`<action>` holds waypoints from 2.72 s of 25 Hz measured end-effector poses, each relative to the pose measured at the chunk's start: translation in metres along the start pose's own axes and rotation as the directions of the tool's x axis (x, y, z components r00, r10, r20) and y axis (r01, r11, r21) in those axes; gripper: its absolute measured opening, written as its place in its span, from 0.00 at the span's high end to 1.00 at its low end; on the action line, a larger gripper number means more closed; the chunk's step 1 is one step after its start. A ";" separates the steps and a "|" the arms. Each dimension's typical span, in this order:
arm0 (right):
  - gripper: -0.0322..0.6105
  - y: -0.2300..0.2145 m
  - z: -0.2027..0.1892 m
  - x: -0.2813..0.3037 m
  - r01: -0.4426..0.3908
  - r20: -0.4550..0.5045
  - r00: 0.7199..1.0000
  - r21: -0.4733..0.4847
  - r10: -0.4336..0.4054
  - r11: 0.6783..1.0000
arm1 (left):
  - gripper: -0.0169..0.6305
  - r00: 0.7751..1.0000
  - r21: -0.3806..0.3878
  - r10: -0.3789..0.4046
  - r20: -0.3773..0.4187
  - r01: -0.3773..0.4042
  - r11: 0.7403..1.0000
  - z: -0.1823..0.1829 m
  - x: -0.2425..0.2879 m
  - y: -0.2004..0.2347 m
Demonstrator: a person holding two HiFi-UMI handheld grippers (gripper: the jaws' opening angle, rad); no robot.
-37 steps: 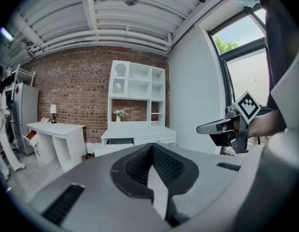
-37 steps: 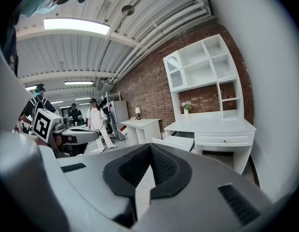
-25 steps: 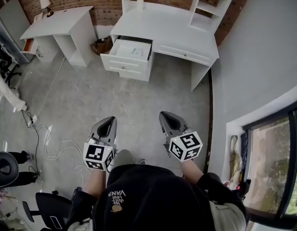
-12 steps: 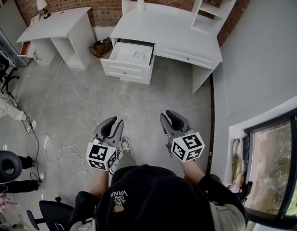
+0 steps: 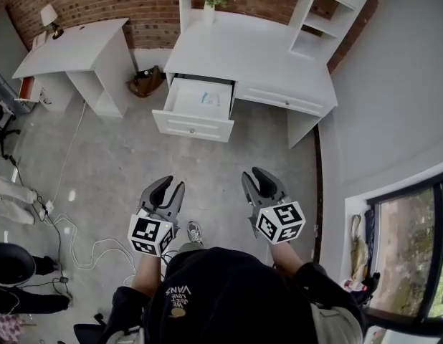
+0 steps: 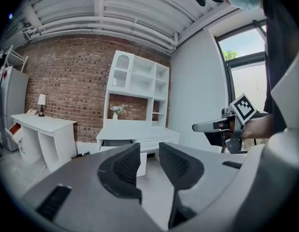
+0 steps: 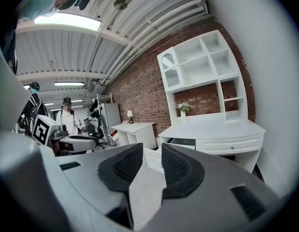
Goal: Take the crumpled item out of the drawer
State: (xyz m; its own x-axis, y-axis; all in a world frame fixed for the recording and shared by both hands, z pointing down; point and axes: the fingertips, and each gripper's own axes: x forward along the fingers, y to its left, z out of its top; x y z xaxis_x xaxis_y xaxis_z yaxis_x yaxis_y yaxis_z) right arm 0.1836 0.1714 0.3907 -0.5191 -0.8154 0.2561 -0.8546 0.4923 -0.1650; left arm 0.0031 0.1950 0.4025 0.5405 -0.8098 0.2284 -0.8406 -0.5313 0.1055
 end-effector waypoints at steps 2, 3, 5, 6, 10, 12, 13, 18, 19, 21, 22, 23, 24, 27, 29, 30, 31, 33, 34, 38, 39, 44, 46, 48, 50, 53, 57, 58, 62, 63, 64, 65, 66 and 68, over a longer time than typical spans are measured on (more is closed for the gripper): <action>0.80 -0.001 0.003 0.019 0.018 -0.006 1.000 0.002 -0.018 1.000 | 0.82 1.000 0.001 -0.008 0.000 0.008 1.000 0.003 0.008 0.020; 0.80 0.000 0.004 0.029 0.026 -0.008 1.000 0.004 -0.026 1.000 | 0.82 1.000 0.000 -0.012 0.001 0.012 1.000 0.004 0.012 0.030; 0.80 0.002 0.005 0.048 0.040 -0.011 0.999 0.008 -0.040 0.999 | 0.82 1.000 0.003 -0.019 -0.002 0.019 1.000 0.005 0.018 0.051; 0.80 0.004 0.006 0.056 0.046 -0.012 0.999 0.009 -0.046 0.999 | 0.82 1.000 0.005 -0.023 -0.004 0.023 1.000 0.005 0.020 0.060; 0.80 0.003 0.008 0.086 0.074 -0.018 0.997 0.012 -0.074 0.997 | 0.82 0.999 0.012 -0.051 -0.009 0.052 0.999 0.008 0.034 0.088; 0.80 0.001 0.007 0.098 0.083 -0.026 0.996 0.018 -0.082 0.996 | 0.82 0.998 0.014 -0.060 -0.014 0.061 0.998 0.008 0.042 0.099; 0.80 0.000 0.007 0.104 0.086 -0.030 0.996 0.020 -0.086 0.996 | 0.82 0.998 0.015 -0.063 -0.014 0.064 0.998 0.010 0.046 0.104; 0.80 -0.015 0.008 0.136 0.097 -0.052 0.994 0.016 -0.096 0.995 | 0.82 0.997 0.016 -0.072 -0.019 0.072 0.997 0.012 0.070 0.124; 0.80 -0.019 0.009 0.144 0.095 -0.055 0.994 0.013 -0.094 0.995 | 0.82 0.997 0.015 -0.072 -0.020 0.072 0.997 0.013 0.076 0.129; 0.80 -0.029 0.012 0.162 0.087 -0.062 0.994 0.005 -0.086 0.996 | 0.82 0.997 0.013 -0.069 -0.023 0.070 0.998 0.016 0.089 0.137; 0.80 -0.035 0.012 0.171 0.082 -0.067 0.994 0.001 -0.081 0.997 | 0.82 0.998 0.013 -0.066 -0.022 0.066 0.998 0.017 0.096 0.140; 0.80 -0.041 0.013 0.180 0.076 -0.072 0.995 -0.002 -0.076 0.997 | 0.82 0.998 0.014 -0.060 -0.022 0.061 0.998 0.018 0.103 0.144; 0.80 -0.047 0.013 0.191 0.069 -0.077 0.995 -0.005 -0.069 0.998 | 0.82 0.998 0.015 -0.054 -0.023 0.054 0.998 0.019 0.111 0.149; 0.80 -0.068 0.017 0.226 0.040 -0.097 0.994 -0.017 -0.041 0.999 | 0.82 0.999 0.016 -0.031 -0.023 0.032 0.999 0.025 0.137 0.164; 0.80 -0.084 0.018 0.252 0.023 -0.115 0.993 -0.026 -0.026 0.999 | 0.82 1.000 0.012 -0.018 -0.017 0.018 1.000 0.030 0.158 0.175; 0.80 -0.092 0.019 0.266 0.016 -0.125 0.992 -0.030 -0.019 0.999 | 0.82 1.000 0.008 -0.013 -0.015 0.013 1.000 0.031 0.168 0.180; 0.80 -0.100 0.019 0.279 0.009 -0.135 0.991 -0.034 -0.013 0.999 | 0.82 1.000 0.003 -0.008 -0.014 0.008 1.000 0.033 0.178 0.186; 0.80 -0.114 0.019 0.306 -0.007 -0.152 0.988 -0.045 0.000 0.999 | 0.82 1.000 -0.006 -0.002 -0.012 0.002 1.000 0.034 0.197 0.196; 0.80 -0.121 0.019 0.319 -0.015 -0.161 0.987 -0.052 0.007 0.999 | 0.82 1.000 -0.009 0.000 -0.012 0.000 1.000 0.035 0.207 0.201; 0.80 -0.147 0.012 0.367 -0.043 -0.203 0.979 -0.067 0.028 0.997 | 0.82 1.000 -0.022 0.010 -0.025 -0.011 1.000 0.031 0.242 0.218; 0.80 -0.152 0.008 0.377 -0.048 -0.216 0.976 -0.070 0.032 0.996 | 0.82 1.000 -0.025 0.013 -0.029 -0.014 1.000 0.029 0.249 0.222; 0.79 -0.181 -0.012 0.427 -0.073 -0.290 0.956 -0.083 0.046 0.994 | 0.82 0.998 -0.037 0.024 -0.050 -0.026 0.999 0.023 0.289 0.239; 0.78 -0.192 -0.023 0.444 -0.078 -0.320 0.946 -0.088 0.046 0.993 | 0.82 0.998 -0.041 0.025 -0.059 -0.028 0.999 0.020 0.303 0.243; 0.77 -0.201 -0.035 0.460 -0.084 -0.354 0.934 -0.096 0.045 0.992 | 0.82 0.997 -0.052 0.029 -0.070 -0.032 0.998 0.016 0.313 0.246; 0.76 -0.208 -0.049 0.475 -0.090 -0.393 0.919 -0.104 0.042 0.991 | 0.82 0.996 -0.061 0.032 -0.080 -0.037 0.997 0.012 0.323 0.250; 0.73 -0.215 -0.071 0.496 -0.091 -0.455 0.890 -0.102 0.035 0.991 | 0.82 0.995 -0.072 0.040 -0.094 -0.046 0.996 0.006 0.333 0.256; 0.70 -0.221 -0.104 0.524 -0.088 -0.520 0.854 -0.107 0.020 0.990 | 0.82 0.993 -0.093 0.054 -0.105 -0.064 0.994 -0.003 0.341 0.265; 0.70 -0.221 -0.112 0.530 -0.090 -0.534 0.845 -0.106 0.019 0.990 | 0.82 0.992 -0.096 0.057 -0.109 -0.068 0.993 -0.005 0.343 0.267; 0.68 -0.225 -0.142 0.551 -0.085 -0.587 0.809 -0.094 0.014 0.992 | 0.82 0.991 -0.102 0.059 -0.124 -0.072 0.992 -0.010 0.348 0.270; 0.68 -0.226 -0.149 0.556 -0.083 -0.600 0.800 -0.100 0.006 0.992 | 0.82 0.991 -0.101 0.059 -0.123 -0.072 0.992 -0.010 0.349 0.273; 0.68 -0.229 -0.154 0.561 -0.077 -0.612 0.791 -0.108 -0.005 0.991 | 0.82 0.991 -0.099 0.060 -0.122 -0.072 0.992 -0.011 0.350 0.275; 0.68 -0.231 -0.160 0.566 -0.068 -0.622 0.783 -0.118 -0.020 0.991 | 0.82 0.991 -0.099 0.062 -0.122 -0.075 0.992 -0.011 0.351 0.278; 0.67 -0.234 -0.165 0.570 -0.057 -0.631 0.775 -0.129 -0.037 0.990 | 0.82 0.990 -0.100 0.066 -0.122 -0.078 0.992 -0.012 0.351 0.281; 0.66 -0.242 -0.174 0.578 -0.034 -0.647 0.758 -0.161 -0.079 0.986 | 0.82 0.989 -0.115 0.076 -0.130 -0.091 0.989 -0.015 0.351 0.285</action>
State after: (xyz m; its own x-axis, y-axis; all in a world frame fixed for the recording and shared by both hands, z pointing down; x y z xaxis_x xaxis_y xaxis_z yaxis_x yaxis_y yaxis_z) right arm 0.0885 -0.3663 0.7446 -0.3316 -0.4599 0.8237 -0.8266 0.5625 -0.0187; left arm -0.0472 -0.2372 0.5271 0.4657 -0.8088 0.3591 -0.8849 -0.4233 0.1943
